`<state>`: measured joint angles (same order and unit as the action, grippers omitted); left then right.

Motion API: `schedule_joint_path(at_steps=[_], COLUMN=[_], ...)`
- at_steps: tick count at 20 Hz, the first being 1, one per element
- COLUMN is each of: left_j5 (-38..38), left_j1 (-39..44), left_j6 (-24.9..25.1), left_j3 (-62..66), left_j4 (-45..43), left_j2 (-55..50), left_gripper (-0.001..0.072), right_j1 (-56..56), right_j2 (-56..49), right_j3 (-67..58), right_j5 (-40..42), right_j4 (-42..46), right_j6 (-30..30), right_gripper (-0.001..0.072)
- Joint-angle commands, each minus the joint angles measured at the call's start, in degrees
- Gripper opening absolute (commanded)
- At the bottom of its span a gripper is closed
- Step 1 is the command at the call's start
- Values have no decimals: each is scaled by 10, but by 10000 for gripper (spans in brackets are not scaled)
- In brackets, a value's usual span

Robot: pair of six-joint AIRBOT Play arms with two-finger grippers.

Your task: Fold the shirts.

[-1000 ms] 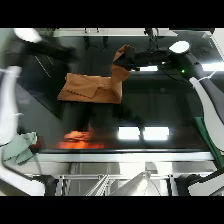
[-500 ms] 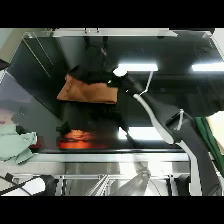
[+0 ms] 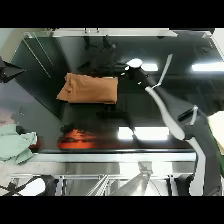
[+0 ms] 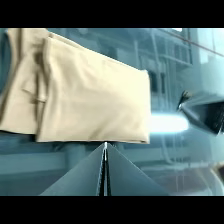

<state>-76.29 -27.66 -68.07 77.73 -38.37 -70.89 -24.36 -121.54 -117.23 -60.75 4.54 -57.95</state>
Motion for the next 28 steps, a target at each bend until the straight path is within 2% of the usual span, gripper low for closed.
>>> schedule_joint_path(at_steps=[1, 3, 5, 6, 7, 8, 11, 13, 17, 21, 22, 23, 24, 25, 26, 27, 28], left_j5=[3, 4, 3, 4, 4, 2, -2, -3, -2, -1, -1, -1, -1, -1, -1, -1, -1], left_j1=[25, 27, 27, 26, 26, 26, 26, 26, 26, 26, 26, 26, 26, 26, 26, 26, 26], left_j6=[1, 1, 1, 1, 2, 2, 13, 23, 34, 44, 46, 46, 46, 47, 47, 47, 48], left_j3=[-4, -4, -4, -4, -4, -4, -4, -4, -4, -4, -4, -4, -4, -4, -4, -4, -4], left_j4=[9, 9, 9, 8, 9, 8, 4, 4, 5, 5, 5, 5, 5, 5, 5, 4, 4], left_j2=[2, 2, 2, 2, 2, 2, 2, 2, 1, 0, -1, -1, -1, -1, 0, -1, -1], left_gripper=[12, 12, 12, 12, 12, 12, 12, 12, 12, 12, 12, 12, 12, 13, 12, 12, 12], right_j1=[77, 102, 117, 122, 125, 126, 125, 123, 103, 101, 101, 101, 103, 100, 93, 86, 78], right_j2=[65, 78, 69, 55, 42, 28, -9, -33, -76, -75, -75, -75, -75, -76, -77, -77, -77], right_j3=[34, 76, 111, 115, 115, 115, 115, 115, 114, 115, 115, 115, 115, 115, 115, 115, 114], right_j5=[-116, -167, -154, -141, -126, -105, -56, -40, 13, 19, 17, 13, 3, -11, -17, -17, -12], right_j4=[237, 300, 326, 325, 325, 325, 308, 244, 110, 119, 119, 119, 122, 121, 120, 119, 115], right_j6=[-142, -157, -171, -182, -205, -225, -248, -242, -167, -177, -175, -164, -159, -159, -157, -157, -149], right_gripper=[26, 27, 28, 68, 371, 705, 696, 695, 694, 672, 406, 290, 412, 448, 304, 49, 29])
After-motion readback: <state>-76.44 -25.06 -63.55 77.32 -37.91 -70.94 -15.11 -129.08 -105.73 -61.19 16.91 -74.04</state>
